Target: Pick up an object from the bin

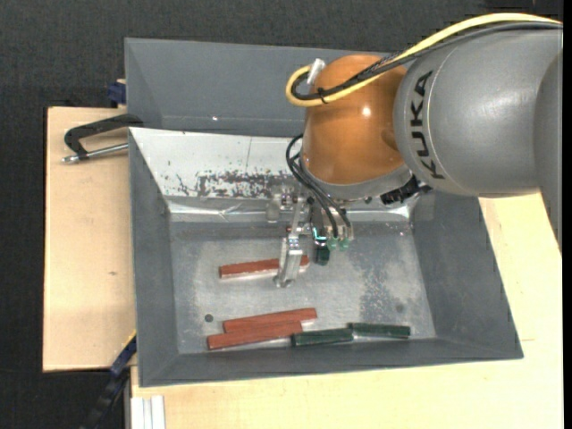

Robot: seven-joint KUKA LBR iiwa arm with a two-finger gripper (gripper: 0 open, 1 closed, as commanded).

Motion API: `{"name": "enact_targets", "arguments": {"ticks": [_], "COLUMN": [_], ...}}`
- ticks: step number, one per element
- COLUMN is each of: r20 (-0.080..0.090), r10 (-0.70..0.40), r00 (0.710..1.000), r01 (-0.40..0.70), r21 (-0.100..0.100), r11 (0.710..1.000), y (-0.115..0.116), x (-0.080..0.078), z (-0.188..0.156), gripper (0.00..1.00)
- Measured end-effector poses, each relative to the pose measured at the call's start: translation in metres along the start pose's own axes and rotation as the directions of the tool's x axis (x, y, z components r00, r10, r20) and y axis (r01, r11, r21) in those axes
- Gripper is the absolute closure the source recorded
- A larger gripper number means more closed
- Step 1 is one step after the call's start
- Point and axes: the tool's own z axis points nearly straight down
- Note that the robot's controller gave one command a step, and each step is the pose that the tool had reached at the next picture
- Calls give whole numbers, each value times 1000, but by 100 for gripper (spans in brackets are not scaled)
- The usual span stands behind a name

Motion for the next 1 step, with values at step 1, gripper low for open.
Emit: {"name": "enact_targets", "arguments": {"ticks": [1], "r20": [9], "r10": [2], "r00": [1000], "r01": [-2], "r21": [-1], "r11": [1000], "y": [-1], "x": [-2], "z": [-5], "gripper": [0]}}
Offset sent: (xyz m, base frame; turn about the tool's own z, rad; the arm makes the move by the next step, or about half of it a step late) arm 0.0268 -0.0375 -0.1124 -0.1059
